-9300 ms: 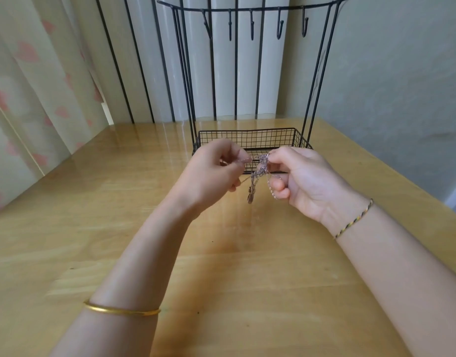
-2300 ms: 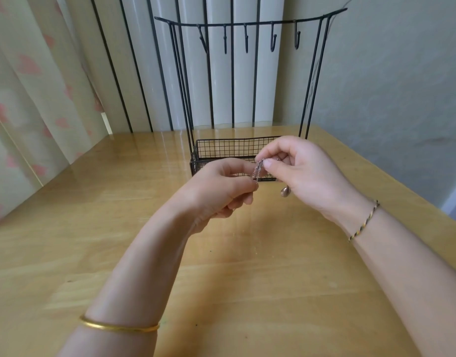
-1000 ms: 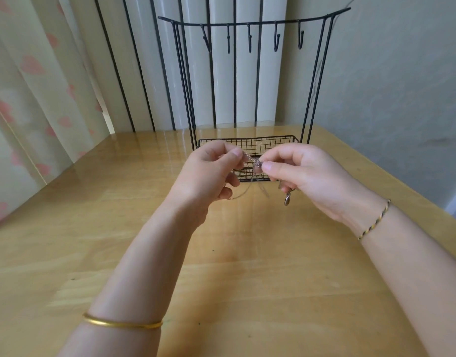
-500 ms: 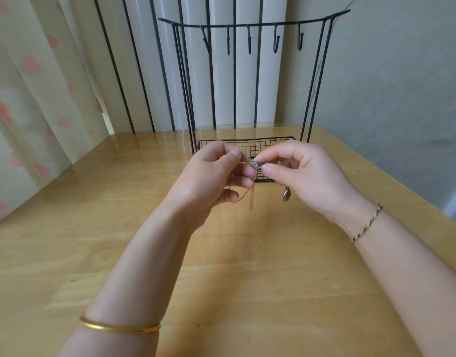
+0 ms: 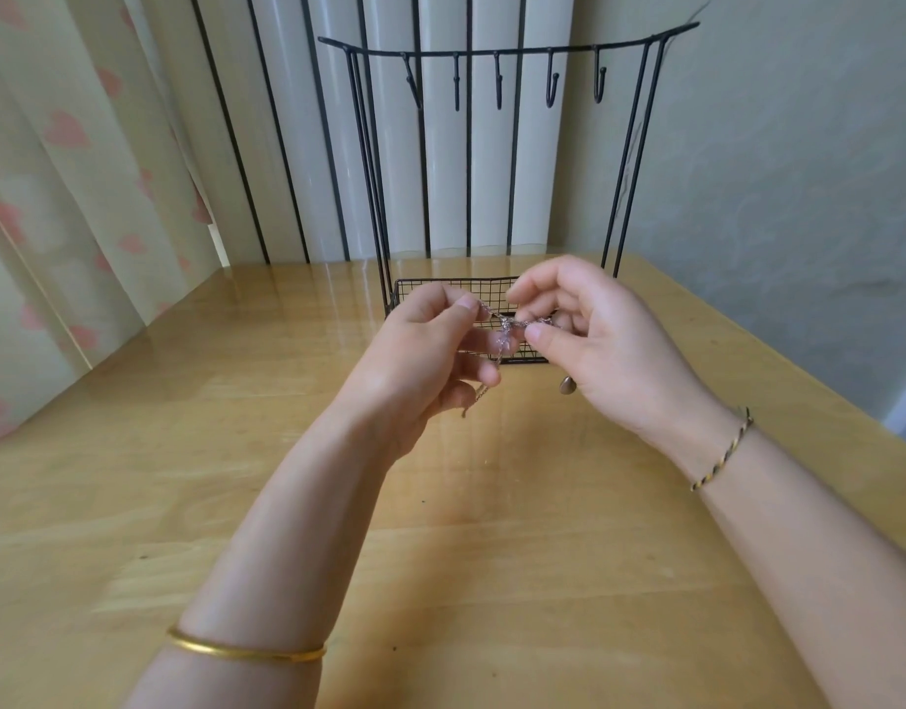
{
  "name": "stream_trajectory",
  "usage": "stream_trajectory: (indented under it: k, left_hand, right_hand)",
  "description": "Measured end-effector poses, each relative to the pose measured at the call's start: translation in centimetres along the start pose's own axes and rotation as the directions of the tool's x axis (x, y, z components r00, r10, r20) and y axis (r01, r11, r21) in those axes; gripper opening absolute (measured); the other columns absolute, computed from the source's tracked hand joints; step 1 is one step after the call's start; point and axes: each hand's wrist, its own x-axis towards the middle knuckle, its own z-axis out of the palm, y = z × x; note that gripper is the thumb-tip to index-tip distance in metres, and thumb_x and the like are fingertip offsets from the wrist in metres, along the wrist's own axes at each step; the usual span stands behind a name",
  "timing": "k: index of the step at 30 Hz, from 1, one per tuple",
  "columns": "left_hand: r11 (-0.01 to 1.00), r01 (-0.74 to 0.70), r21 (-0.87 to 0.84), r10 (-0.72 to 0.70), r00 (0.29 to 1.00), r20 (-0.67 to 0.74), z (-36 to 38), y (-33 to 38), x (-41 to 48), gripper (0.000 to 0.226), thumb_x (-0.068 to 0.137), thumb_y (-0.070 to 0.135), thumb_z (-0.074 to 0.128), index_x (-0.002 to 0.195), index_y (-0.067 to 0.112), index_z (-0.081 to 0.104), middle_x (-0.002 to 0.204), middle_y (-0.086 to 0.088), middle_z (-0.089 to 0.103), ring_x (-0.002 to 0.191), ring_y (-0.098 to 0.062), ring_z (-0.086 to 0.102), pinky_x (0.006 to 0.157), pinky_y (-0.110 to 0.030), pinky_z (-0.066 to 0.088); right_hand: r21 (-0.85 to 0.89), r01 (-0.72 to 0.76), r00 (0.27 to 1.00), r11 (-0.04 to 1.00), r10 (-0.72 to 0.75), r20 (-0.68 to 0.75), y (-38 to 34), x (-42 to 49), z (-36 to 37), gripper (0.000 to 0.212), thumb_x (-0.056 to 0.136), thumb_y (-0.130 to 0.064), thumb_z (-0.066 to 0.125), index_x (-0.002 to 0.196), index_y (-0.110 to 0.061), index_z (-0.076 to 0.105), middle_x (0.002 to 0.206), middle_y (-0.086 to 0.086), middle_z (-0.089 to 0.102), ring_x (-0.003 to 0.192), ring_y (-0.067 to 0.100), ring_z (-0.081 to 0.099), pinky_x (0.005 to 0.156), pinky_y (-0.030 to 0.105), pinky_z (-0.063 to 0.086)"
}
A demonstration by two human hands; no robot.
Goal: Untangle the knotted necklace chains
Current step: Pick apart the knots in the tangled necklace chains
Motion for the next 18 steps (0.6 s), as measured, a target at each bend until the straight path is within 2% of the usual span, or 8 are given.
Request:
stream_trajectory:
  k: [4, 9, 12, 18]
  left_hand:
    - [1.0, -0.016, 0.013, 0.016, 1.0, -0.026, -0.01, -0.13, 0.15, 0.017, 0.102, 0.019, 0.042, 0.087, 0.014, 0.051, 0.067, 0.0, 0.06, 0.049, -0.011, 0.046, 0.038, -0.017, 0.032]
    - [0.996, -0.067, 0.054, 0.07, 0.997, -0.045, -0.26, -0.19, 0.26, 0.019, 0.099, 0.015, 0.049, 0.082, 0.015, 0.057, 0.065, 0.003, 0.061, 0.05, -0.007, 0.048, 0.041, -0.016, 0.034]
    - [0.991, -0.1, 0.092, 0.104, 0.994, -0.044, -0.28, -0.23, 0.29, 0.017, 0.096, 0.013, 0.054, 0.08, 0.015, 0.06, 0.066, 0.004, 0.06, 0.053, -0.007, 0.048, 0.042, -0.015, 0.035]
    - [0.989, -0.12, 0.083, 0.125, 0.991, -0.054, -0.33, -0.23, 0.34, 0.011, 0.094, 0.011, 0.057, 0.084, 0.012, 0.061, 0.059, 0.005, 0.056, 0.051, -0.008, 0.046, 0.042, -0.016, 0.034]
  right_hand:
    - [0.0, 0.005, 1.0, 1.0, -0.005, 0.002, -0.15, -0.14, 0.18, 0.03, 0.089, 0.005, 0.052, 0.091, -0.025, 0.057, 0.086, -0.007, 0.059, 0.069, -0.003, 0.053, 0.053, 0.009, 0.04]
    - [0.013, -0.01, 0.999, 1.0, 0.01, -0.035, -0.49, -0.32, 0.32, 0.008, 0.085, -0.01, 0.065, 0.089, -0.017, 0.064, 0.076, -0.011, 0.057, 0.063, -0.005, 0.051, 0.051, 0.008, 0.038]
    - [0.013, -0.022, 0.998, 1.0, 0.023, -0.059, -0.38, -0.27, 0.35, 0.011, 0.082, -0.01, 0.07, 0.086, -0.018, 0.064, 0.074, -0.011, 0.056, 0.058, -0.005, 0.049, 0.05, 0.008, 0.037]
    - [-0.056, 0.007, 0.994, 0.998, -0.013, -0.109, -0.21, -0.2, 0.32, 0.019, 0.078, -0.014, 0.075, 0.077, -0.029, 0.063, 0.069, -0.014, 0.055, 0.06, -0.001, 0.046, 0.058, 0.015, 0.038]
